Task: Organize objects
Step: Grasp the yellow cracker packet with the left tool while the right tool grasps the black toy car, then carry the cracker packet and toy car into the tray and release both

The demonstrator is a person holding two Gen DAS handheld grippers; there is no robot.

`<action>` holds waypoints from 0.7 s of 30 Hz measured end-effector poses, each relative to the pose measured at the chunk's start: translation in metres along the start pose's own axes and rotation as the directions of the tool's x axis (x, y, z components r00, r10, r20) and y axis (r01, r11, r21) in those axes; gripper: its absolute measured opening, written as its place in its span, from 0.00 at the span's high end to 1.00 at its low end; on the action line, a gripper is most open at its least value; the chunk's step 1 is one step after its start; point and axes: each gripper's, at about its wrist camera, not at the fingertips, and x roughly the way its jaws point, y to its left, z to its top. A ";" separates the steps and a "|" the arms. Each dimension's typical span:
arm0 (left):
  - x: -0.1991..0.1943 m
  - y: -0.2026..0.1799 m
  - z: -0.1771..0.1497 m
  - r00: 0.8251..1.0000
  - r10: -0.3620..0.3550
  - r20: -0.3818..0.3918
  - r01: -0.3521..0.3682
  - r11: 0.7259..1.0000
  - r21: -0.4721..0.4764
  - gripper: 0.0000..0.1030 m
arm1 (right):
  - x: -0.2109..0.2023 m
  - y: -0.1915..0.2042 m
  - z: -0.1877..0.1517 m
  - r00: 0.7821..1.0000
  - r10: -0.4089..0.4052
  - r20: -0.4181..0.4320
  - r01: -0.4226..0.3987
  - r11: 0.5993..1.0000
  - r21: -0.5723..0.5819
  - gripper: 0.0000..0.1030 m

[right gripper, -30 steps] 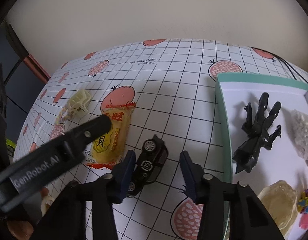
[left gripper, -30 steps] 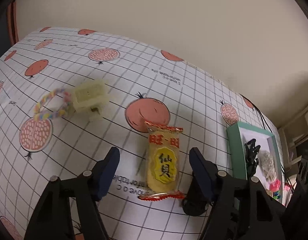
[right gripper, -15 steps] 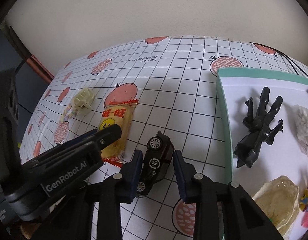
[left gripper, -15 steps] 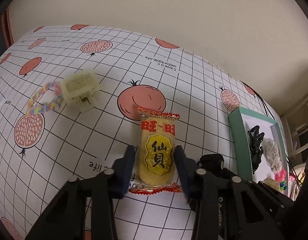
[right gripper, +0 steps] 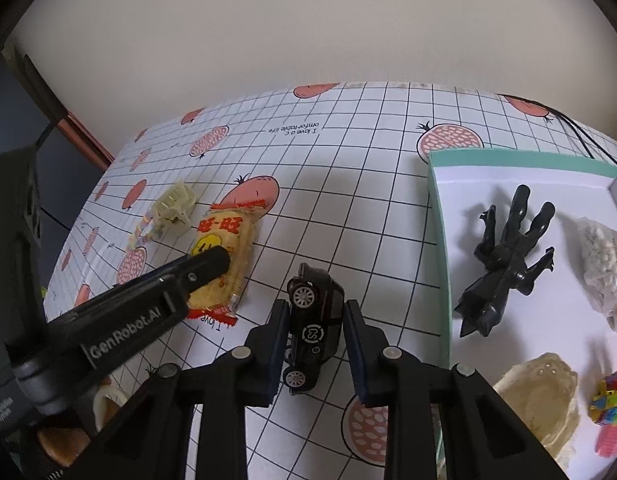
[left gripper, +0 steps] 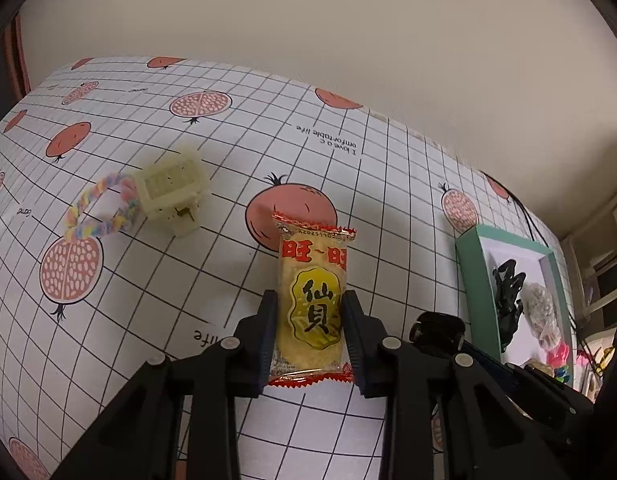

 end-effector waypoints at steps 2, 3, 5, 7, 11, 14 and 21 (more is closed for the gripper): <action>-0.002 0.000 0.001 1.000 0.000 0.004 0.000 1.000 -0.005 0.68 | -0.002 -0.001 0.000 1.000 -0.003 0.002 0.003 1.000 0.000 0.72; -0.003 0.001 0.002 1.000 0.000 0.006 0.000 1.000 -0.007 0.68 | -0.003 0.000 0.000 1.000 -0.002 0.005 0.002 1.000 -0.001 0.72; -0.006 0.001 0.003 1.000 -0.005 0.012 0.005 1.000 -0.013 0.68 | -0.008 0.000 0.001 1.000 0.005 0.015 -0.005 1.000 0.000 0.72; -0.010 0.001 0.004 1.000 -0.008 0.022 0.008 1.000 -0.015 0.68 | -0.013 0.000 0.003 1.000 0.008 0.026 -0.008 1.000 -0.002 0.72; -0.017 -0.003 0.006 0.999 -0.014 0.035 0.014 1.000 -0.013 0.68 | -0.022 -0.001 0.005 0.999 0.009 0.041 -0.009 1.000 0.001 0.72; -0.022 -0.006 0.006 0.999 -0.018 0.042 0.019 1.000 -0.016 0.68 | -0.028 -0.005 0.006 0.999 0.010 0.048 -0.011 1.000 0.015 0.72; -0.044 -0.024 0.005 0.997 -0.033 0.067 0.034 0.999 -0.005 0.68 | -0.061 -0.024 0.009 0.995 0.002 0.104 -0.007 0.999 0.047 0.72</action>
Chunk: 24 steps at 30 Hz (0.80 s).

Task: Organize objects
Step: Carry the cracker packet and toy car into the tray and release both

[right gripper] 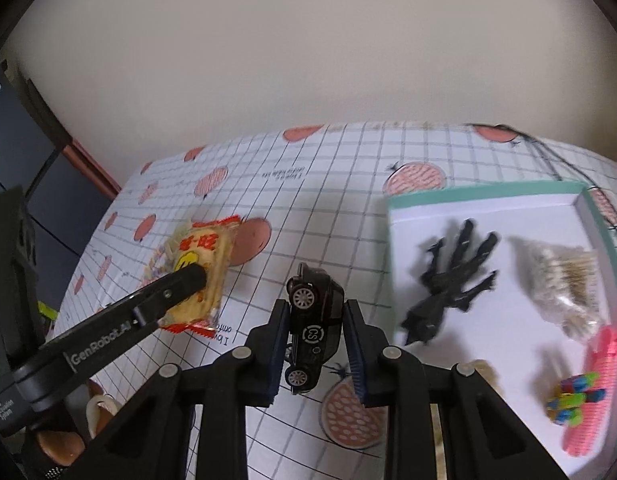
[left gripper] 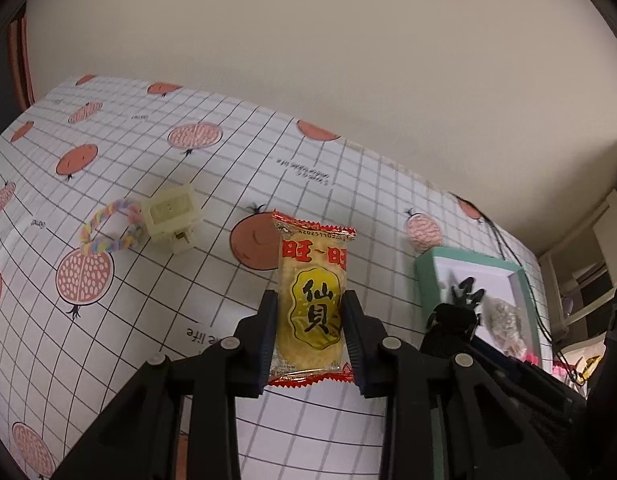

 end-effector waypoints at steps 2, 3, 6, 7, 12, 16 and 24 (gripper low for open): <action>-0.008 -0.009 0.000 1.000 -0.007 0.014 0.007 1.000 0.011 0.68 | -0.012 -0.010 0.001 1.000 -0.011 0.017 0.010 1.000 0.011 0.72; -0.012 -0.014 -0.001 1.000 -0.011 0.018 0.011 1.000 0.016 0.68 | -0.017 -0.014 0.001 1.000 -0.018 0.023 0.017 1.000 0.016 0.72; -0.020 -0.029 -0.002 0.999 -0.025 0.031 0.024 0.999 0.035 0.68 | -0.034 -0.031 0.004 0.998 -0.042 0.043 0.041 0.999 0.034 0.72; -0.023 -0.036 -0.003 0.999 -0.035 0.034 0.033 0.999 0.042 0.68 | -0.038 -0.037 0.004 0.998 -0.051 0.046 0.049 0.998 0.040 0.72; -0.027 -0.067 -0.010 0.997 -0.068 0.031 0.065 0.995 0.081 0.68 | -0.060 -0.068 0.005 0.993 -0.107 0.057 0.102 0.991 0.086 0.72; -0.026 -0.096 -0.016 0.994 -0.102 0.027 0.098 0.986 0.134 0.68 | -0.074 -0.085 0.005 0.986 -0.154 0.064 0.147 0.984 0.101 0.72; -0.017 -0.136 -0.030 0.987 -0.160 0.005 0.156 0.972 0.177 0.68 | -0.088 -0.110 -0.001 0.973 -0.225 0.046 0.220 0.970 0.105 0.72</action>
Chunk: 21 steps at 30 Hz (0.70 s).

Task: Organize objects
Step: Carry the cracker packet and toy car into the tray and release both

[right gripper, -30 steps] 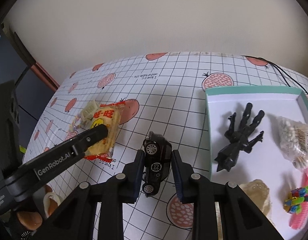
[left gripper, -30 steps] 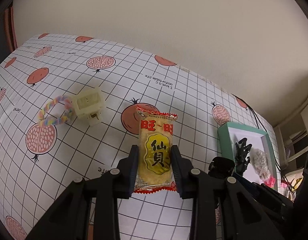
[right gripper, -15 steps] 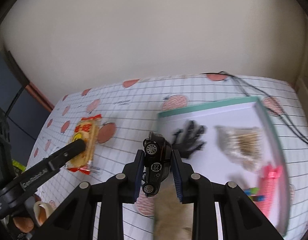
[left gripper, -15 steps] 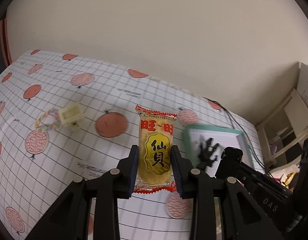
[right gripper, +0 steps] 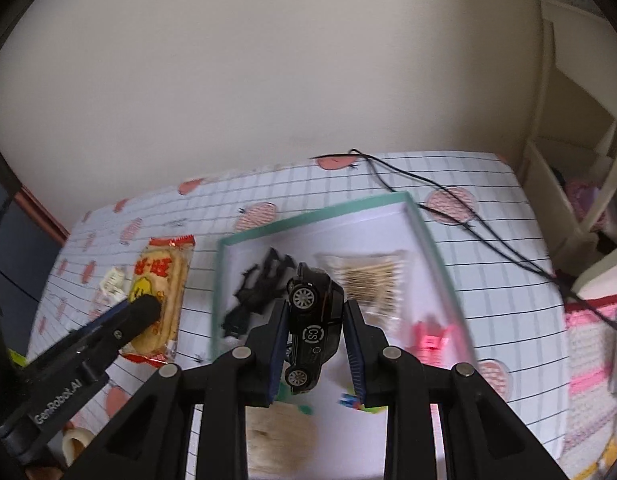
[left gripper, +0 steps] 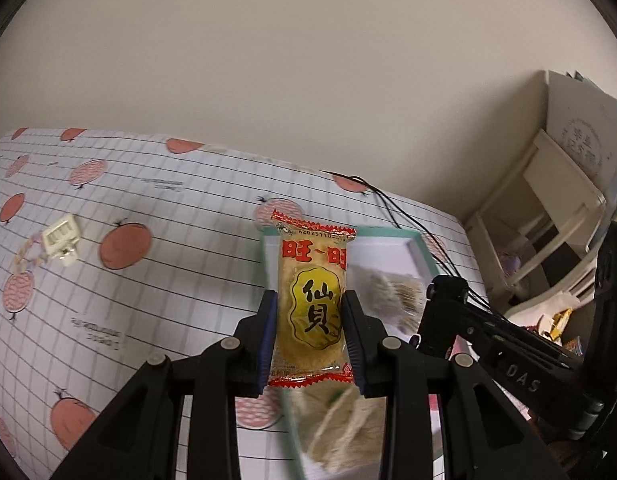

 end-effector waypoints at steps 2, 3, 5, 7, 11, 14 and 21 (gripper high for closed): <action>0.006 -0.008 -0.002 1.000 -0.012 -0.005 0.012 1.000 0.019 0.68 | 0.005 -0.004 -0.002 1.000 -0.004 -0.016 0.004 1.000 0.000 0.72; 0.009 -0.011 -0.003 1.000 -0.008 -0.008 0.008 0.999 0.031 0.68 | 0.006 -0.006 -0.003 1.000 -0.003 -0.021 0.003 1.000 0.002 0.72; 0.018 -0.017 -0.006 1.000 0.000 -0.018 0.001 0.998 0.055 0.68 | 0.014 -0.006 -0.005 0.999 0.000 -0.039 0.000 1.000 0.002 0.72; 0.028 -0.019 -0.009 1.000 0.003 -0.028 -0.001 0.997 0.073 0.68 | 0.021 -0.005 -0.007 0.999 0.001 -0.051 -0.001 1.000 -0.003 0.72; 0.045 -0.018 -0.012 0.999 0.012 -0.041 -0.008 0.996 0.092 0.68 | 0.036 -0.003 -0.010 0.997 0.007 -0.075 -0.008 1.000 -0.007 0.72; 0.059 -0.016 -0.016 0.998 0.007 -0.060 -0.002 0.996 0.091 0.68 | 0.044 -0.003 -0.013 0.996 0.006 -0.090 -0.007 1.000 -0.010 0.71; 0.068 -0.015 -0.022 0.995 -0.016 -0.096 0.023 0.997 0.074 0.67 | 0.050 -0.006 -0.014 0.994 0.013 -0.104 -0.012 1.000 0.015 0.71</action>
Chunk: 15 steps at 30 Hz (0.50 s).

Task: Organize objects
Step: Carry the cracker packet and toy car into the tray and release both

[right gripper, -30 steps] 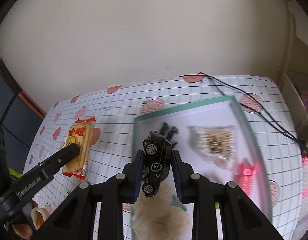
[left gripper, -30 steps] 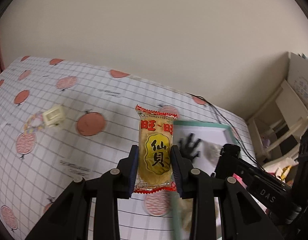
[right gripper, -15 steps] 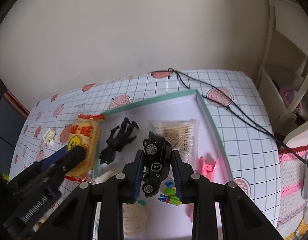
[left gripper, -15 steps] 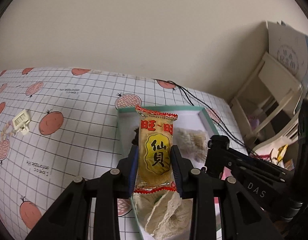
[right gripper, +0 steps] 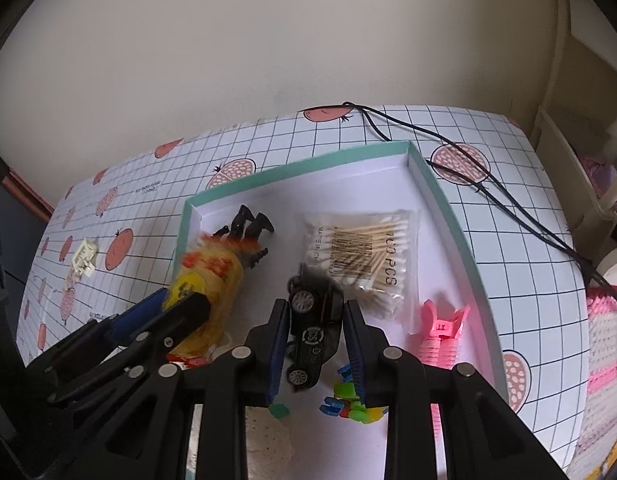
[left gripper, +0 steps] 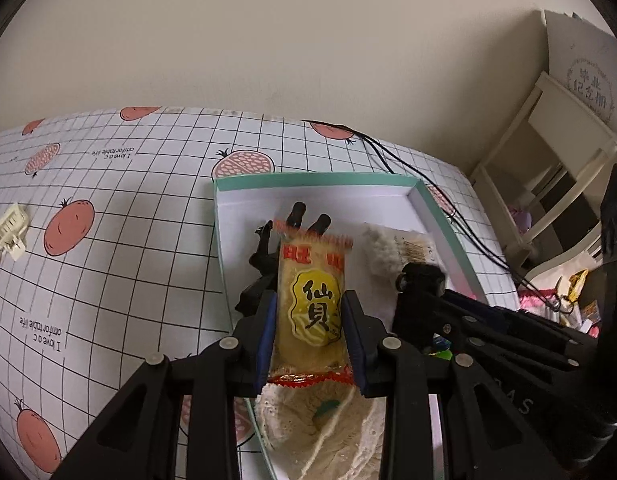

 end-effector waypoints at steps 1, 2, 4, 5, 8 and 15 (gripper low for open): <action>-0.001 0.001 0.000 1.000 -0.004 -0.002 0.004 1.000 -0.005 0.67 | -0.001 0.000 0.000 1.000 0.001 0.002 -0.001 1.000 0.002 0.71; -0.001 0.001 0.001 1.000 -0.007 -0.004 0.007 1.000 -0.008 0.65 | -0.002 0.000 0.001 1.000 -0.003 0.005 0.003 1.000 0.001 0.71; -0.003 0.002 0.001 1.000 -0.013 -0.005 0.013 1.000 -0.013 0.64 | -0.004 0.001 0.002 1.000 -0.003 0.007 0.003 1.000 -0.003 0.71; -0.004 0.002 0.001 1.000 -0.016 -0.007 0.016 1.000 -0.015 0.62 | -0.005 0.001 0.002 1.000 -0.002 0.009 0.002 1.000 -0.003 0.71; -0.009 0.004 0.002 1.000 -0.017 0.000 0.017 1.000 -0.021 0.61 | -0.010 0.001 0.004 1.000 0.000 0.022 0.000 1.000 -0.003 0.71; -0.016 0.007 0.007 1.000 0.004 0.028 -0.003 1.000 -0.025 0.59 | -0.010 0.000 0.004 1.000 -0.001 0.024 0.001 1.000 0.000 0.71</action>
